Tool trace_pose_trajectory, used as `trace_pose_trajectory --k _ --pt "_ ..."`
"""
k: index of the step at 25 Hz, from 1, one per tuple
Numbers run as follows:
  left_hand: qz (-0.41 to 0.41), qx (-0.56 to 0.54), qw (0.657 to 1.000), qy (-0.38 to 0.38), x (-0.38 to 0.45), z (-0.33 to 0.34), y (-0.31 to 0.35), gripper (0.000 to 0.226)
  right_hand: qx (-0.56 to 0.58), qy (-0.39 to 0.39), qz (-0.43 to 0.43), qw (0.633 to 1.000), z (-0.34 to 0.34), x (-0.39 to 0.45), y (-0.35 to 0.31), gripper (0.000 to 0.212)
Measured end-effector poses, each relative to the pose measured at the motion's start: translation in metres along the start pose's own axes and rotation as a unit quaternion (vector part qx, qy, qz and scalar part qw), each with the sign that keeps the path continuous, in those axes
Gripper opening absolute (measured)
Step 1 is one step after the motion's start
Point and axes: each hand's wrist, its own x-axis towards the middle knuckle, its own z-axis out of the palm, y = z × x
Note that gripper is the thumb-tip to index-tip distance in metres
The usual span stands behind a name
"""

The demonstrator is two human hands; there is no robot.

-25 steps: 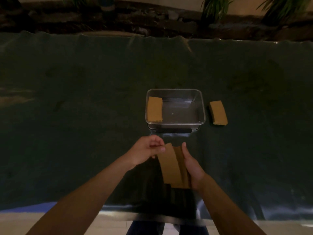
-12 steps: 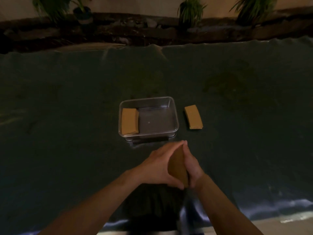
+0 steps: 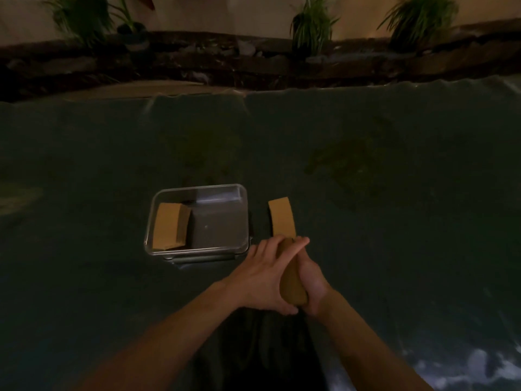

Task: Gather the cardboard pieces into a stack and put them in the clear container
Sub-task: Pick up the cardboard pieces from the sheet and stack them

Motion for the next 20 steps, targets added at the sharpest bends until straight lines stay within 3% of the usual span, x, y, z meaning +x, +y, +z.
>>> trace_pose_trajectory --k 4,6,10,14,17,18,20 --pt "-0.009 0.010 1.000 -0.001 0.021 -0.002 0.002 0.130 -0.019 -0.016 0.003 1.000 -0.003 0.007 -0.017 0.060" --pt "-0.011 0.032 0.999 0.002 0.032 -0.007 -0.004 0.130 -0.024 -0.035 -0.007 0.999 -0.008 0.012 -0.023 0.046" --pt "-0.029 0.067 0.997 -0.020 0.056 -0.021 -0.029 0.132 -0.147 -0.005 -0.096 0.984 -0.024 0.031 -0.036 0.018" --pt "-0.017 0.077 0.997 -0.022 0.079 -0.025 -0.045 0.134 -0.188 0.009 -0.122 0.974 -0.034 0.050 -0.047 0.010" --pt "-0.099 -0.065 0.992 0.053 0.083 -0.021 -0.052 0.130 -0.187 0.040 -0.141 0.971 -0.037 0.069 -0.054 0.010" --pt "-0.155 -0.159 0.969 0.108 0.082 -0.016 -0.052 0.121 -0.181 0.050 -0.150 0.971 -0.038 0.074 -0.055 0.009" --pt "-0.263 -0.308 0.889 0.215 0.088 -0.002 -0.052 0.087 -0.177 0.058 -0.158 0.970 -0.037 0.085 -0.057 0.007"
